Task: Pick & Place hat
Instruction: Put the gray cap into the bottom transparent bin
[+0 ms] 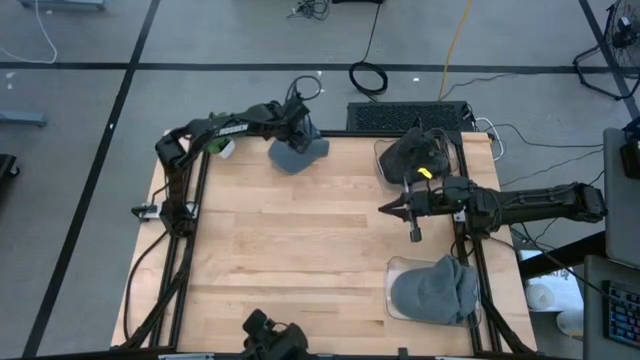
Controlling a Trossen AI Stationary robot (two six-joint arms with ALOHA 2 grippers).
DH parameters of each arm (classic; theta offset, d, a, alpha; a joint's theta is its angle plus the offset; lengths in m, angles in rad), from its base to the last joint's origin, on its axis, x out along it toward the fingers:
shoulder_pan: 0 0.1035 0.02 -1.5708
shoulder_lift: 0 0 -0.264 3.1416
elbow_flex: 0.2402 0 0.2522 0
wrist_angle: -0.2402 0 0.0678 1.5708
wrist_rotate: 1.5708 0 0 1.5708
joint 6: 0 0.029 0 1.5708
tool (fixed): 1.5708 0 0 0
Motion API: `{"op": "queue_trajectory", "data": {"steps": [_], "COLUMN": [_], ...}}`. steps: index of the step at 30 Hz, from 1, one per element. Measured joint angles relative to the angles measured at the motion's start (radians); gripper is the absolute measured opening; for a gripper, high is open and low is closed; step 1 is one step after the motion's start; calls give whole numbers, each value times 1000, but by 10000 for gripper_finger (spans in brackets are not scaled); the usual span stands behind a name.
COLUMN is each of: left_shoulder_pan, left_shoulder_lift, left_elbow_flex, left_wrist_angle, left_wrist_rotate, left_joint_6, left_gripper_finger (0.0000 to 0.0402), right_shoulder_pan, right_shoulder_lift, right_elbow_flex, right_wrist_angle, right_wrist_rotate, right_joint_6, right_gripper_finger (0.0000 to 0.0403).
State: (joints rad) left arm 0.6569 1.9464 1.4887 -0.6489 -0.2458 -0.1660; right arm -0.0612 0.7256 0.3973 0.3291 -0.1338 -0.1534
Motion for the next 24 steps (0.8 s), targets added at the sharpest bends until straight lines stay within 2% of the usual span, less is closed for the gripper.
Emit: {"op": "queue_trajectory", "data": {"steps": [2, 8, 15, 21, 24], "left_shoulder_pan": [7, 16, 18, 22, 23], "left_shoulder_lift": [7, 10, 10, 10, 11], "left_elbow_flex": [0, 0, 0, 0, 0], "left_wrist_angle": [-5, 0, -2, -19, -35], "left_wrist_rotate": [6, -6, -13, 121, 128], "left_joint_6": [-12, -38, -65, -152, -182], "left_gripper_finger": [223, 227, 213, 197, 187], "right_shoulder_pan": [0, 0, 0, 0, 0], "right_shoulder_lift": [0, 0, 0, 0, 0], "right_elbow_flex": [0, 0, 0, 0, 0], "right_wrist_angle": [0, -4, -4, -4, 0], "right_wrist_rotate": [-27, -27, -27, -27, -26], "right_joint_6": [10, 14, 14, 15, 24], "right_gripper_finger": [0, 0, 0, 0, 0]}}
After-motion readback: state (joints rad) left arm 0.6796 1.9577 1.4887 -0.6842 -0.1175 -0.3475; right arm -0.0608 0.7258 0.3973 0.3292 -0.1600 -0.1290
